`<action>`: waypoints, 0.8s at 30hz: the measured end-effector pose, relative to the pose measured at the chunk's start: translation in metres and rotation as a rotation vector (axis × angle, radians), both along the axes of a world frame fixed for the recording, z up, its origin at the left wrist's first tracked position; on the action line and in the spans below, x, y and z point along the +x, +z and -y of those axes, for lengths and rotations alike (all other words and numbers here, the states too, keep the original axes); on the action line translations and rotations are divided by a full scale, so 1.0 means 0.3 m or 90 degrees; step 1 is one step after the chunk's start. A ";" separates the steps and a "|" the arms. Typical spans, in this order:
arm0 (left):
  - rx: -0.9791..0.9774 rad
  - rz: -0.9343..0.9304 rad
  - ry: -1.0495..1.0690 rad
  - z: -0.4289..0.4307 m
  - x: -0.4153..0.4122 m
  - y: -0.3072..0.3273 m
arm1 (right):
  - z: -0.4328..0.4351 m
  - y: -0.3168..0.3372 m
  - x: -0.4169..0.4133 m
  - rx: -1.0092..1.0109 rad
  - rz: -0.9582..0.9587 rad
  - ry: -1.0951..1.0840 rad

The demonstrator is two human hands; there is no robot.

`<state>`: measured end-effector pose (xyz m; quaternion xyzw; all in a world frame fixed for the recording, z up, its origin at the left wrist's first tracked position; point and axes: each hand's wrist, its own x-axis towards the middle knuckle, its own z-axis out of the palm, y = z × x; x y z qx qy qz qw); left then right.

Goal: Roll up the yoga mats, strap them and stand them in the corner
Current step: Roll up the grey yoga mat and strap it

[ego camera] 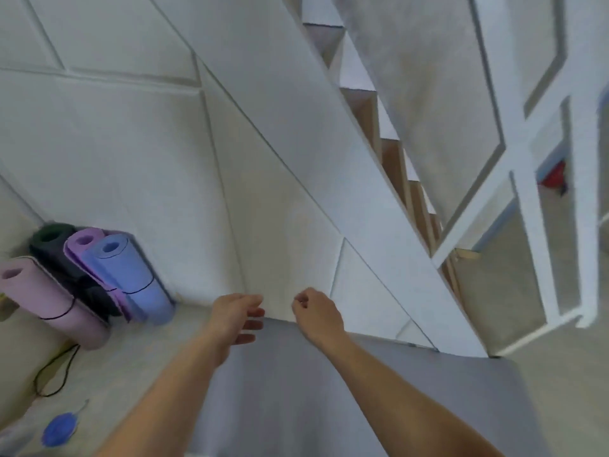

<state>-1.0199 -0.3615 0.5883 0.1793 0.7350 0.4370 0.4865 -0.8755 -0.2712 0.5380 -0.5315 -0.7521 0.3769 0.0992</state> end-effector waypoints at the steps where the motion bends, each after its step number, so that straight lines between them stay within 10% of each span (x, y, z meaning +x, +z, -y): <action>1: 0.001 0.001 -0.021 -0.020 0.100 -0.021 | 0.008 -0.012 0.119 -0.007 0.001 -0.024; 24: -0.188 0.031 -0.559 -0.215 2.002 -0.334 | 0.312 -0.324 2.039 -0.201 0.048 -0.617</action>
